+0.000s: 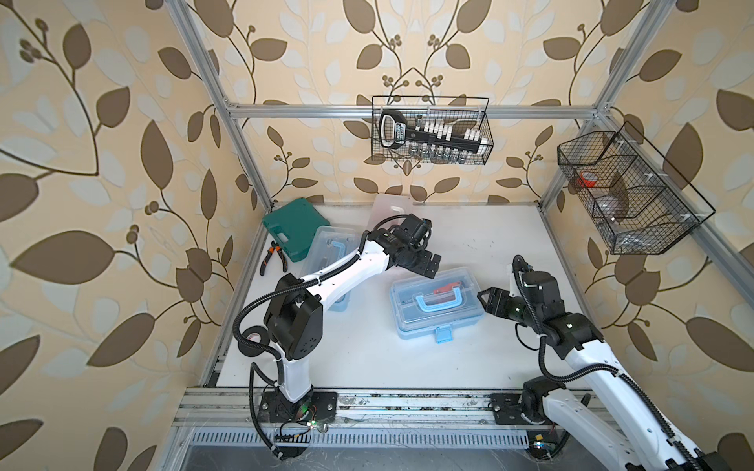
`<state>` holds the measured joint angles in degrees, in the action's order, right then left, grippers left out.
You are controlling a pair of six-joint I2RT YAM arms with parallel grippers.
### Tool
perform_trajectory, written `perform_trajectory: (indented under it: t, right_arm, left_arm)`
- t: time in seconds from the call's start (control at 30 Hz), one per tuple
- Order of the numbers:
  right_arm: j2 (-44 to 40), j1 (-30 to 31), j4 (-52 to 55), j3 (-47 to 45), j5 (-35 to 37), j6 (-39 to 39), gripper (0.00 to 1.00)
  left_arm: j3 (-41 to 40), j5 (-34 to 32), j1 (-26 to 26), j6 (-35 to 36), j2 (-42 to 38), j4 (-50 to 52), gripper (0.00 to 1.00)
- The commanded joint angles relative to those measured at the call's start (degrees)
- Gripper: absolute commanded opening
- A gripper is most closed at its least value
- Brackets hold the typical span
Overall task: Close toolboxes
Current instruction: Adjust the toolbox at the center of the board.
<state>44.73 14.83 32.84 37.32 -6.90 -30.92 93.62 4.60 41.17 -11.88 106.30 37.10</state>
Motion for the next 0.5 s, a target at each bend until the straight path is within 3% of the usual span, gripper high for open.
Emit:
perform_trajectory:
  t: [0.0,0.47]
  right_arm:
    - [-2.1,1.36,2.44,-2.38,-2.65,-3.67,0.64]
    - [-0.64,8.42,-4.0,-9.84,-3.27,-8.54,0.6]
  left_arm:
    - [2.83,1.35,-0.54,1.4,0.64,1.66,0.99]
    - [1.29,1.95,-1.18,1.25,3.31,1.25,0.99]
